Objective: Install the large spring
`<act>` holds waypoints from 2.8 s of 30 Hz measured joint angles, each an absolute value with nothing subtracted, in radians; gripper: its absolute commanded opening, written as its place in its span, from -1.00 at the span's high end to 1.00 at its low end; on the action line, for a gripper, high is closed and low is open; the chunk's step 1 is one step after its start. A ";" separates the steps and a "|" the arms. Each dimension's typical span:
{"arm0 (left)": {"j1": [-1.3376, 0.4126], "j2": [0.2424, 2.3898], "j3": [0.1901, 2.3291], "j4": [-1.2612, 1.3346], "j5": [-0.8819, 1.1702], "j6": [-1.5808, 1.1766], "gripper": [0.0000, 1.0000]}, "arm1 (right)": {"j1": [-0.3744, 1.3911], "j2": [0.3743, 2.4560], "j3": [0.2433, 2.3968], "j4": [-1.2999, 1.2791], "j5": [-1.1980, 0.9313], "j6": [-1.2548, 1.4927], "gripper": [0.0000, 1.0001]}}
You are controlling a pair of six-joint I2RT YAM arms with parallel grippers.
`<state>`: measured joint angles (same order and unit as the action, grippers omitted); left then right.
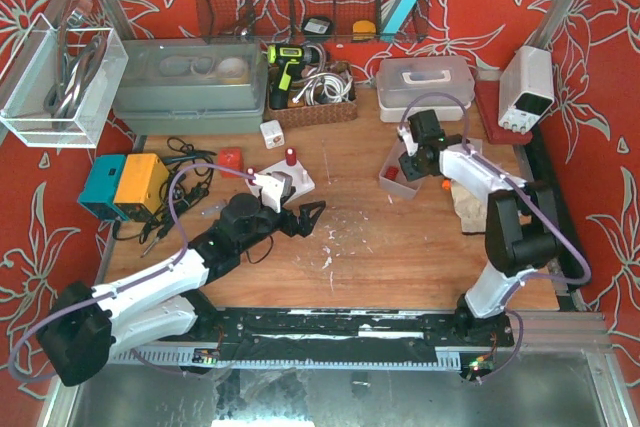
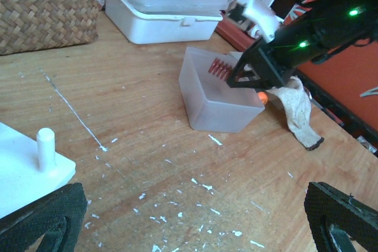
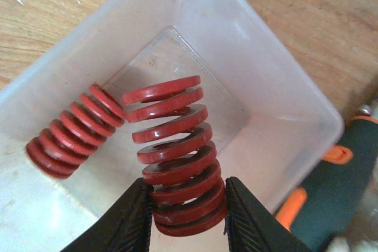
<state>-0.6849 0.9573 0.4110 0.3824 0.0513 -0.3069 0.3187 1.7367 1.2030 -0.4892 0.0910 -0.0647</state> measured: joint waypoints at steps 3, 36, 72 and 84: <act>-0.686 0.963 0.411 0.382 0.044 -0.308 -1.00 | 0.319 1.660 1.168 -0.482 0.085 -0.044 0.90; -0.647 1.174 0.665 0.429 0.347 -0.690 -0.53 | 0.741 1.056 0.632 0.037 -0.044 0.120 0.95; -0.642 1.333 0.765 0.345 0.445 -0.762 0.90 | 0.878 1.058 0.612 0.144 0.007 0.046 0.61; -0.642 1.262 0.752 0.286 0.316 -0.665 1.00 | 0.885 1.076 0.612 0.167 0.023 0.039 -0.84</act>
<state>-0.6422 1.2617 0.7525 0.2859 0.3164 -0.6651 0.8852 1.0760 0.6117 0.1669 0.0235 0.0395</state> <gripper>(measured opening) 0.311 0.759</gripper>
